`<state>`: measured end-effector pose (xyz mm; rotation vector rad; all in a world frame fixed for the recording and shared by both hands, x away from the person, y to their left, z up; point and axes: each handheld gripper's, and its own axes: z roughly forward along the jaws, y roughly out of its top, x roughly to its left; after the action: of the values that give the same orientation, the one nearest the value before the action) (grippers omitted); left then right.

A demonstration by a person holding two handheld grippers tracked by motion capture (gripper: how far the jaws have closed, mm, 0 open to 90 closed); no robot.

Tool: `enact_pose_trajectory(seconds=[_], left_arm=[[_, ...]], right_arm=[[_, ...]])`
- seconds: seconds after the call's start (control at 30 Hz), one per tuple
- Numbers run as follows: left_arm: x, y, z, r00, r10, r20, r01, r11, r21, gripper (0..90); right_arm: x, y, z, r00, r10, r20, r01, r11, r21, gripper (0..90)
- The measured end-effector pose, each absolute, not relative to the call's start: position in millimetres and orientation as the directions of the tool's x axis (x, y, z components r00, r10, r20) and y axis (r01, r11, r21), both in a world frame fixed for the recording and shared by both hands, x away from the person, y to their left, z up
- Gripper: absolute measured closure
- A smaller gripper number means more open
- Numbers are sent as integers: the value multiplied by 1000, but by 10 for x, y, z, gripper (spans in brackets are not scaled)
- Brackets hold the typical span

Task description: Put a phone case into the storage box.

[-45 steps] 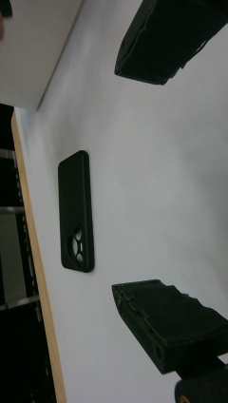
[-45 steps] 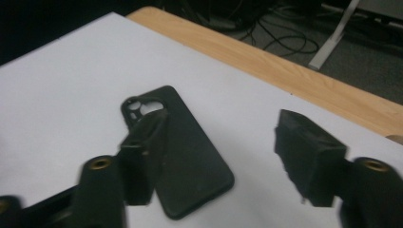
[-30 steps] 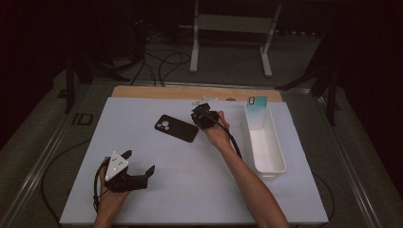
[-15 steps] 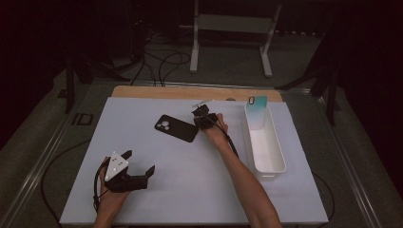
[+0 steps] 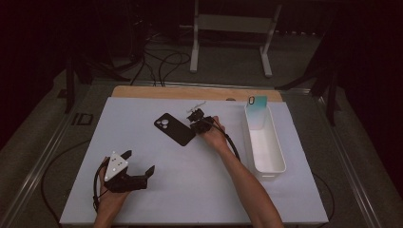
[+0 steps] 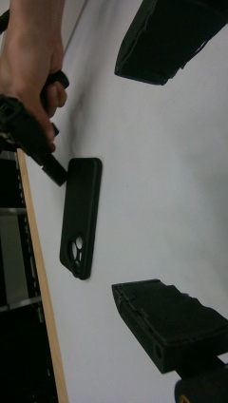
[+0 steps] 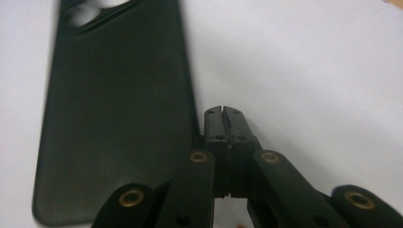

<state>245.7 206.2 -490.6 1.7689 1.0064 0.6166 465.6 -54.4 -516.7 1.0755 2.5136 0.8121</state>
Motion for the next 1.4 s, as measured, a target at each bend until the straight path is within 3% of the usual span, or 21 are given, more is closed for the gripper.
enact_pose_trajectory(seconds=[0.3, 0.7, 1.0, 1.4], left_arm=[[2457, 2043, -4908, 532, 846, -27, 357, -196, 914, 13], [2460, 2047, -4911, 535, 845, -26, 356, -197, 914, 13], [2463, 2061, -4909, 531, 847, -28, 357, -193, 914, 13], [2455, 2076, -4892, 520, 854, -26, 354, -188, 916, 14]], right_arm=[[4160, -249, -5156, -816, 574, -75, 423, 681, 598, 900], [3800, 187, -5144, -902, 424, -83, 287, 731, 619, 877], [3775, 26, -5034, -884, 460, -88, 302, 705, 642, 817], [3476, -596, -4422, -810, 577, -102, 307, 566, 766, 643]])
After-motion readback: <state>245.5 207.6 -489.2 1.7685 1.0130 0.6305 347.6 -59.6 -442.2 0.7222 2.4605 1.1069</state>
